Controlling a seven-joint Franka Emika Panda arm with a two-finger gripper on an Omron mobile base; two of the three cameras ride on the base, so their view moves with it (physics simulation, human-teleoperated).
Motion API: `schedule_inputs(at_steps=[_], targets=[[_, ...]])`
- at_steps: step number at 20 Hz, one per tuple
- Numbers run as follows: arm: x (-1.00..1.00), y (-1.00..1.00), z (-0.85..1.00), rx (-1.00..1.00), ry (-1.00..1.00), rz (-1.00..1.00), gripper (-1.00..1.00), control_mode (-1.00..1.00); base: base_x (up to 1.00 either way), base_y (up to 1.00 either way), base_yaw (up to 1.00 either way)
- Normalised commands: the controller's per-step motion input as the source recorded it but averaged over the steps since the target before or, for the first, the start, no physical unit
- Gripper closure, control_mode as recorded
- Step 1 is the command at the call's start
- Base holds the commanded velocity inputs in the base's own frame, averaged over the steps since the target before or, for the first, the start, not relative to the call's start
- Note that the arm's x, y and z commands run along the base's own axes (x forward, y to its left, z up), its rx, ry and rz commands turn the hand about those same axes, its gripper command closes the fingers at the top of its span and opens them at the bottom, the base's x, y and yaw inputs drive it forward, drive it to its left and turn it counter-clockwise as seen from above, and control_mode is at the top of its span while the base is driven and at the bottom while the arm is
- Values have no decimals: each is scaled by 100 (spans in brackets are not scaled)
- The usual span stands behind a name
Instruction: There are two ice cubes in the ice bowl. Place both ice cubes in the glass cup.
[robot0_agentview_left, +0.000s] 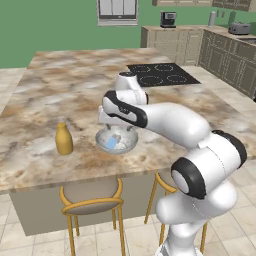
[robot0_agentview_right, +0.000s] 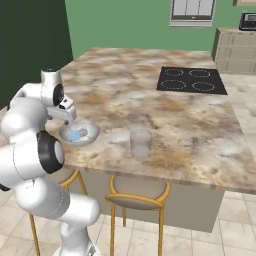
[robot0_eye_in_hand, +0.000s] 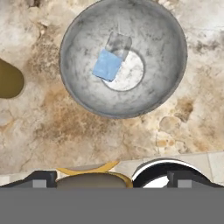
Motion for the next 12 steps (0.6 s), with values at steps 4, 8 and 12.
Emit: schedule_inputs(at_steps=[4,8,12], targets=[[0,-7,-24,0,0,-19,-100,-100,0,0,0],[1,-2,-24,0,0,-19,-100,-100,0,0,0],[0,-23,-21,0,0,-13,-100,-100,0,0,0]])
